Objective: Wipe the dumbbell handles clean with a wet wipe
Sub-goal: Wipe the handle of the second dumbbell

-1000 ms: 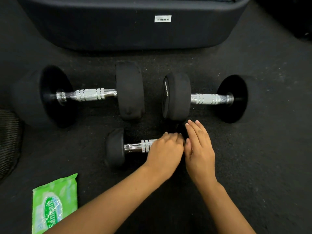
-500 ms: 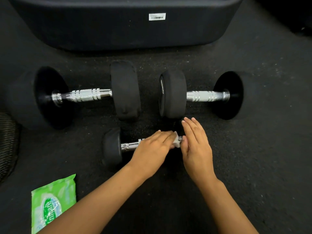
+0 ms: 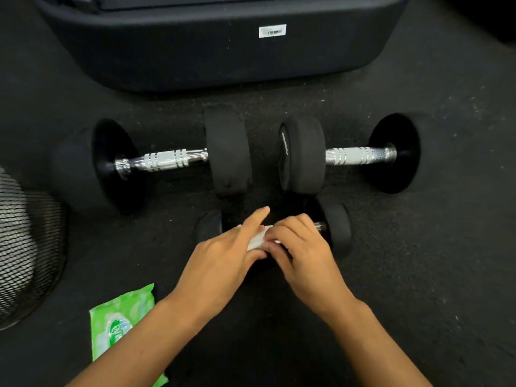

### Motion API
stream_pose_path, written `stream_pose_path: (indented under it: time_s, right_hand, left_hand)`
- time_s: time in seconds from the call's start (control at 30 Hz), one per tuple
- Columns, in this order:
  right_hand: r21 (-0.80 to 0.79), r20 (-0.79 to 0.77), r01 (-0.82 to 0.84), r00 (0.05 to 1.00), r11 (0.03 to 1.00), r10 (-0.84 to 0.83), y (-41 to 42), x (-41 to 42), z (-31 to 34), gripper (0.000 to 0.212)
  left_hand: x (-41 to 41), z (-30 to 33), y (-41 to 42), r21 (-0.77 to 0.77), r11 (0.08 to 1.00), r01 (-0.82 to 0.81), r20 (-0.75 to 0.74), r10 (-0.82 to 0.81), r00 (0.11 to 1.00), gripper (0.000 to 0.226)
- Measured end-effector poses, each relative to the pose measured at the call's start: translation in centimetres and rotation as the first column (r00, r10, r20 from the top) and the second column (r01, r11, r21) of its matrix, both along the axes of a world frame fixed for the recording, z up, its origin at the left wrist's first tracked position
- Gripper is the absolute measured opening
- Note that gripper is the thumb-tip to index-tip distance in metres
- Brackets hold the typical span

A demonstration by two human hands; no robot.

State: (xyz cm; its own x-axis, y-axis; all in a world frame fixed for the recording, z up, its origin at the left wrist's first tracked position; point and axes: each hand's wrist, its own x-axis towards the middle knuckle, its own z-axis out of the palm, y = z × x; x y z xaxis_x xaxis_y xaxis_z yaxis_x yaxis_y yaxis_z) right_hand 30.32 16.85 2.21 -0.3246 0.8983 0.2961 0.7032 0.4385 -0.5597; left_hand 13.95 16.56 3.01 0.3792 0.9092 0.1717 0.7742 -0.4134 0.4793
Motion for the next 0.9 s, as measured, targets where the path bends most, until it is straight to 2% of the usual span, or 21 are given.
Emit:
stream_pose_path:
  time_s: [0.1, 0.2, 0.27, 0.4, 0.53, 0.63, 0.7, 0.8, 0.9]
  right_hand:
    - [0.009, 0.039, 0.027, 0.999, 1.000, -0.028, -0.3, -0.9, -0.1, 0.017]
    - [-0.008, 0.169, 0.139, 0.976, 0.990, -0.136, -0.3, -0.4, -1.1, 0.002]
    - [-0.047, 0.223, 0.140, 0.966, 0.989, -0.127, -0.3, -0.5, -2.1, 0.016]
    - [-0.082, 0.237, 0.101, 0.968, 0.992, -0.079, -0.7, -1.5, -3.4, 0.053]
    - [0.014, 0.346, 0.106, 0.932, 0.994, -0.104, -0.5, -2.4, -4.2, 0.038]
    - [-0.025, 0.332, 0.103, 0.939, 0.994, -0.089, 1.3, -4.0, -4.0, 0.040]
    - [-0.043, 0.359, 0.047, 0.933, 0.998, -0.029, 1.3, -5.0, -3.8, 0.041]
    - [0.012, 0.410, -0.081, 0.910, 0.997, 0.069, 0.1, -4.1, -3.7, 0.044]
    - [0.005, 0.357, -0.008, 0.934, 1.000, 0.005, 1.1, -2.9, -3.4, 0.041]
  left_hand:
    - [-1.7, 0.0, -0.6, 0.014, 1.000, -0.011, -0.060, 0.012, 0.998, 0.073]
    - [-4.0, -0.4, -0.9, 0.041, 0.997, -0.070, -0.174, 0.076, 0.982, 0.075]
    - [-5.0, -1.1, -1.2, 0.010, 0.996, -0.083, -0.181, 0.084, 0.980, 0.076]
    - [-5.2, -2.1, -1.2, -0.004, 0.999, -0.037, -0.164, 0.035, 0.986, 0.076]
    - [-5.0, -2.4, -1.1, -0.022, 0.999, -0.032, -0.153, 0.028, 0.988, 0.077]
    - [-4.9, -2.8, -1.1, -0.023, 0.999, -0.025, -0.151, 0.021, 0.988, 0.080]
    - [-4.9, -3.0, -1.0, -0.031, 0.999, -0.027, -0.133, 0.023, 0.991, 0.081]
    - [-4.9, -3.0, -1.1, -0.048, 0.998, -0.036, -0.109, 0.031, 0.994, 0.081]
    - [-4.9, -3.0, -1.0, -0.046, 0.998, -0.030, -0.082, 0.027, 0.996, 0.080]
